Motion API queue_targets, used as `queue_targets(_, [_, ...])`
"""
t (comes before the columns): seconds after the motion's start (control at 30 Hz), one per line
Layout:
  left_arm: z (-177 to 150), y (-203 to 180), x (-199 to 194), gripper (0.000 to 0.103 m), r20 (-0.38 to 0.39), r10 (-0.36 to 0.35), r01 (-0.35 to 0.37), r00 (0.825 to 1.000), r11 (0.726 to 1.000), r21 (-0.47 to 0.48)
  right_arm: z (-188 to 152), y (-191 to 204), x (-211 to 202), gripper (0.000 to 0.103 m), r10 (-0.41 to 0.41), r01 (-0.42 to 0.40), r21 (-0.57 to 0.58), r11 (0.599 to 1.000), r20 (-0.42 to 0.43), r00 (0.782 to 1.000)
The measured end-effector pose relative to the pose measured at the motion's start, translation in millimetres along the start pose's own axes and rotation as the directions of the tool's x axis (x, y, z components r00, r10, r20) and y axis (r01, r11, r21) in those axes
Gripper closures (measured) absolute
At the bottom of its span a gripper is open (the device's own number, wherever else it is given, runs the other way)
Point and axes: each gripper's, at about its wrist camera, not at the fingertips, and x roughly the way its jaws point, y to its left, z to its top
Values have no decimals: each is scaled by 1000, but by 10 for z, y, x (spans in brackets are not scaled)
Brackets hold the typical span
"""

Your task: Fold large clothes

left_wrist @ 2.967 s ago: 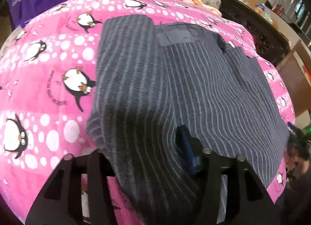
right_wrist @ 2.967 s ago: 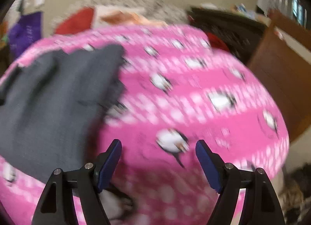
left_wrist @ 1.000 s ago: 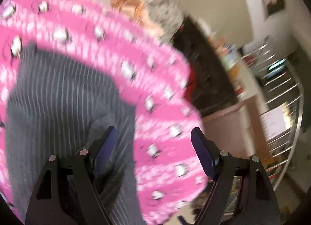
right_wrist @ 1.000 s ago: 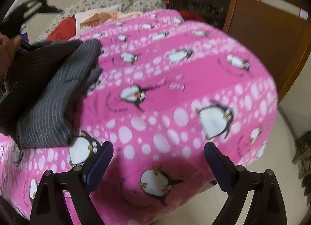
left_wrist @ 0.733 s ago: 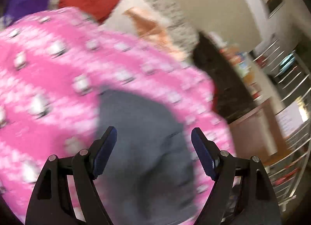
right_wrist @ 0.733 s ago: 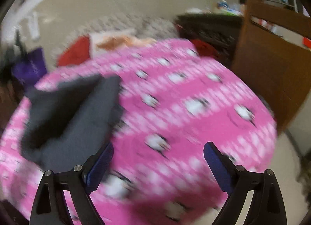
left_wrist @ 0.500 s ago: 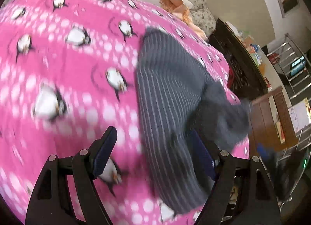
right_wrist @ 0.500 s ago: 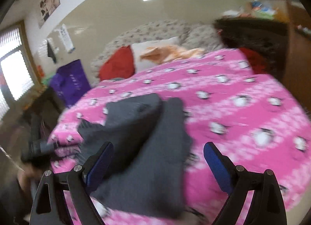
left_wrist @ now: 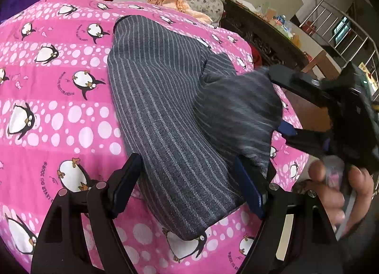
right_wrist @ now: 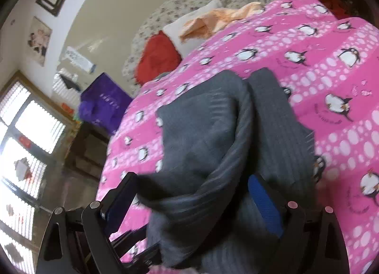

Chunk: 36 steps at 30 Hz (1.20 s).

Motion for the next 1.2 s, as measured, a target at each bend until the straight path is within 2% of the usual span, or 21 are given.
queue_targets(0.07, [-67,8,-60,24,10,8,-8,1000,1000,3,-88,160,-15,10,-12,12,-55,998,6,1000])
queue_targets(0.17, [-111,8,-52,24,25,18,-19,1000,1000,9,-158,318,103,10,-127,130,-166,978,24,992])
queue_targets(0.27, [-86,9,-43,24,24,17,-18,1000,1000,7,-129,195,272,10,-249,252,-159,955,37,968])
queue_targets(0.3, [-91,16,-38,24,24,16,-16,1000,1000,6,-124,132,297,20,-259,262,-150,953,37,965])
queue_targets(0.33, [-91,26,-39,24,22,13,-14,1000,1000,4,-104,63,323,51,-258,258,-137,956,19,966])
queue_targets(0.37, [-84,41,-44,24,17,8,-8,1000,1000,0,-90,-32,326,72,-249,247,-106,963,-5,968])
queue_targets(0.4, [-80,63,-55,24,11,0,0,1000,1000,-9,-84,-75,283,75,-245,243,-108,964,-4,970])
queue_targets(0.43, [-80,88,-79,24,10,-13,14,1000,1000,-24,-72,-86,243,84,-252,250,-131,959,3,968])
queue_targets(0.53, [-70,178,-206,24,33,-44,47,998,995,-87,-46,-137,-32,88,-248,252,-168,953,45,968])
queue_targets(0.63, [-70,198,-350,24,97,-1,10,995,996,-89,-86,-254,-344,88,-254,262,-149,954,71,965])
queue_targets(0.67, [-73,199,-347,24,98,8,1,995,996,-88,-129,-342,-411,88,-260,267,-131,955,67,963])
queue_targets(0.73, [-99,190,-243,24,51,16,-12,999,996,-86,-259,-586,-459,88,-265,266,-66,962,29,964])
queue_targets(0.8, [-143,179,-165,24,32,9,-6,999,996,-86,-395,-853,-382,88,-197,197,-5,980,-52,979])
queue_targets(0.87, [-147,146,-160,23,37,20,-18,999,997,-72,-461,-990,-398,87,-148,149,26,989,-33,988])
queue_targets(0.93, [-103,68,-231,24,65,54,-52,996,998,-33,-424,-976,-443,87,-117,117,23,993,-4,993])
queue_targets(1.0, [-31,-34,-312,24,97,46,-47,994,999,16,-346,-895,-477,87,-88,89,-6,996,27,996])
queue_targets(1.13, [124,-410,-426,24,144,-56,26,988,979,201,-226,-811,-393,87,-84,85,-40,996,18,996])
queue_targets(1.2, [137,-537,-381,24,125,-109,71,986,959,274,-273,-872,-268,86,-116,115,-42,992,-20,993])
